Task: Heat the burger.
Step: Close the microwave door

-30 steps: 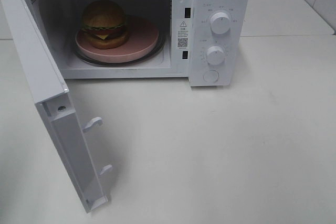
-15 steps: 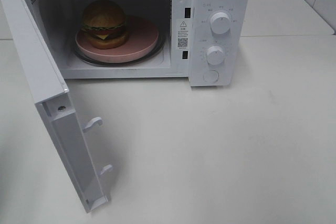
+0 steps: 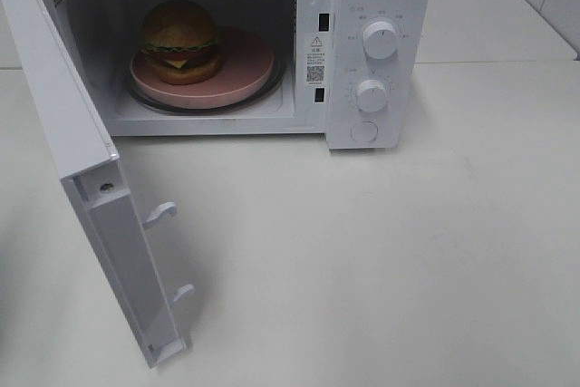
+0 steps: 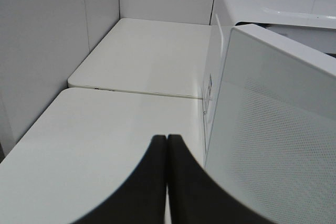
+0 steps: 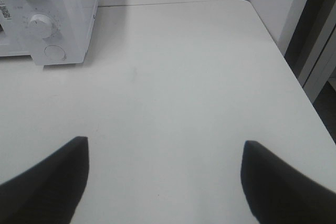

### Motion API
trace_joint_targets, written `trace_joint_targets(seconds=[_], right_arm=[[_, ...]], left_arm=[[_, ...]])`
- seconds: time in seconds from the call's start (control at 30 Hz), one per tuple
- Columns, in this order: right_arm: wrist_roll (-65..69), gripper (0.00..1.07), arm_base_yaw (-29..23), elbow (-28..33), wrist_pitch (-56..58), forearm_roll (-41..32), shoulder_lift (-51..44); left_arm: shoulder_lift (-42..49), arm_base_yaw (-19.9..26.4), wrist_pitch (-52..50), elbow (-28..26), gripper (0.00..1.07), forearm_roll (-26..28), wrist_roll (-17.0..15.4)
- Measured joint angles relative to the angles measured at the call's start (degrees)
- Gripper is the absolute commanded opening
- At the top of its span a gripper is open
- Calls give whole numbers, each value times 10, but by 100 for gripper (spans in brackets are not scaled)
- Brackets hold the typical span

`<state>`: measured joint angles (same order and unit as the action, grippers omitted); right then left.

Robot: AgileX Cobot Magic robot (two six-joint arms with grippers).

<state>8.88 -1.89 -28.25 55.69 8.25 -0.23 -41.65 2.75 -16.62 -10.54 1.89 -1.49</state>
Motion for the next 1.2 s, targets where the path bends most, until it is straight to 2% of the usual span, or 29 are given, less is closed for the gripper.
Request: trace_joint_targets(seconds=[0.03, 0.07, 0.1, 0.13, 0.17, 0.2, 0.23, 0.27, 0.3, 0.33, 0.37, 0.4, 0.5, 0.7, 0.8, 0.87, 0.9, 0.97, 1.0, 1.03, 1.07, 1.1, 1.17, 1.2], right_arm=[[0, 76, 0, 0, 0, 0, 0], [0, 76, 0, 0, 0, 0, 0], [0, 76, 0, 0, 0, 0, 0], [0, 76, 0, 0, 0, 0, 0], [0, 76, 0, 0, 0, 0, 0], [0, 76, 0, 0, 0, 0, 0], [0, 76, 0, 0, 0, 0, 0], [0, 76, 0, 0, 0, 0, 0], [0, 76, 0, 0, 0, 0, 0], [0, 76, 0, 0, 0, 0, 0], [0, 76, 0, 0, 0, 0, 0], [0, 76, 0, 0, 0, 0, 0], [0, 76, 0, 0, 0, 0, 0], [0, 76, 0, 0, 0, 0, 0], [0, 76, 0, 0, 0, 0, 0], [0, 76, 0, 0, 0, 0, 0], [0, 76, 0, 0, 0, 0, 0], [0, 76, 0, 0, 0, 0, 0], [0, 76, 0, 0, 0, 0, 0], [0, 76, 0, 0, 0, 0, 0], [0, 76, 0, 0, 0, 0, 0], [0, 76, 0, 0, 0, 0, 0], [0, 76, 0, 0, 0, 0, 0], [0, 76, 0, 0, 0, 0, 0]], left_arm=[[-25, 0, -21, 0, 0, -40, -30], [-25, 0, -21, 0, 0, -40, -30], [-35, 0, -34, 0, 0, -66, -51], [-58, 0, -59, 0, 0, -120, -96], [-58, 0, -59, 0, 0, -120, -96], [-70, 0, -75, 0, 0, -159, -119], [-95, 0, -108, 0, 0, -216, -156], [-95, 0, -108, 0, 0, -216, -156], [-117, 0, -140, 0, 0, -269, -186], [-130, 0, -157, 0, 0, -292, -198], [-130, 0, -157, 0, 0, -292, -198], [-153, 0, -187, 0, 0, -325, -218], [-190, 0, -222, 0, 0, -356, -230], [-245, -7, -271, -2, 0, -365, -236], [-271, -30, -279, -8, 0, -365, -233], [-296, -63, -283, -11, 0, -355, -212], [-296, -63, -283, -11, 0, -355, -212], [-315, -93, -285, -13, 0, -319, -183], [-315, -93, -285, -13, 0, -319, -183], [-327, -116, -286, -13, 0, -280, -166], [-333, -124, -287, -13, 0, -267, -156], [-333, -124, -287, -13, 0, -267, -156], [-351, -154, -295, -13, 0, -223, -132], [-351, -154, -295, -13, 0, -223, -132]])
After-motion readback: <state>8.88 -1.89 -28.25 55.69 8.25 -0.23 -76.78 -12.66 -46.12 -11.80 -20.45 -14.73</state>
